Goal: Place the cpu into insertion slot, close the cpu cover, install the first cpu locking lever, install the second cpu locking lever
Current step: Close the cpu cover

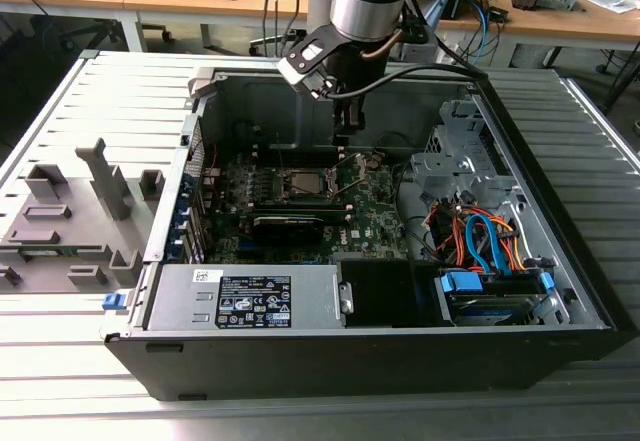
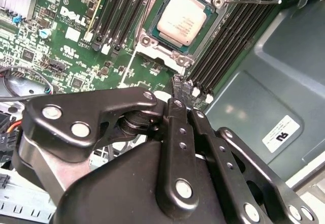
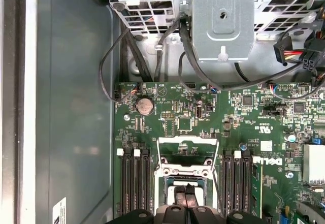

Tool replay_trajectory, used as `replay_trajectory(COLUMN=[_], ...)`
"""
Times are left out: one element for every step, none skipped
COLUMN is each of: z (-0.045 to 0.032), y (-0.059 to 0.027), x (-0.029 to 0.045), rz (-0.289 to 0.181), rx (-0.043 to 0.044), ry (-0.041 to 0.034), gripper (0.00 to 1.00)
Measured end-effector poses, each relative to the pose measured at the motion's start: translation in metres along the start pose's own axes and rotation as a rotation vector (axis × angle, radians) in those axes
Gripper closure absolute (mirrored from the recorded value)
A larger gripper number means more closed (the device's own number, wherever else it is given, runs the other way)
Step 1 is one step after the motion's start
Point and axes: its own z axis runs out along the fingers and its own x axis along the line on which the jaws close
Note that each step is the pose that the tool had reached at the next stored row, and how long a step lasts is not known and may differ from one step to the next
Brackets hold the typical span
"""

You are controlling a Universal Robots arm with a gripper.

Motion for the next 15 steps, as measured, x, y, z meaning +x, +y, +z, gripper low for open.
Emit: replay_trajectory(z=[0.0000, 0.0000, 0.0000, 0.0001, 0.0000, -0.0001, -0.0001, -0.0001, -0.0002, -0.0002, -0.0003, -0.0003, -0.0002, -0.0003, -0.0003], y=[0.0005, 0.0010, 0.0011, 0.0011, 0.0012, 0.0012, 0.0012, 0.0011, 0.0012, 0.0012, 0.0012, 0.0012, 0.0012, 0.0017, 0.0022], x=[0.0000, 0.0000, -0.0001, -0.0003, -0.0011, -0.0021, -0.0033, -0.0043, -0.0056, -0.0065, -0.0072, -0.0079, -0.0081, -0.0082, -0.0083], rz=[0.000, 0.000, 0.000, 0.000, 0.000, 0.000, 0.000, 0.000, 0.000, 0.000, 0.000, 0.000, 0.000, 0.000, 0.000], rx=[0.0000, 0.0000, -0.0001, -0.0001, 0.0000, 0.0000, -0.0001, 0.0000, -0.0001, 0.0000, -0.0001, 0.0000, -0.0001, 0.0000, 0.0000], ry=[0.0001, 0.0000, 0.0001, 0.0002, 0.0001, 0.0000, 0.0000, 0.0000, 0.0001, 0.0001, 0.0000, 0.0001, 0.0002, 0.0001, 0.0000], gripper=[0.89, 0.89, 0.89, 0.89, 0.89, 0.89, 0.89, 0.89, 0.89, 0.89, 0.89, 0.89, 0.89, 0.89, 0.89])
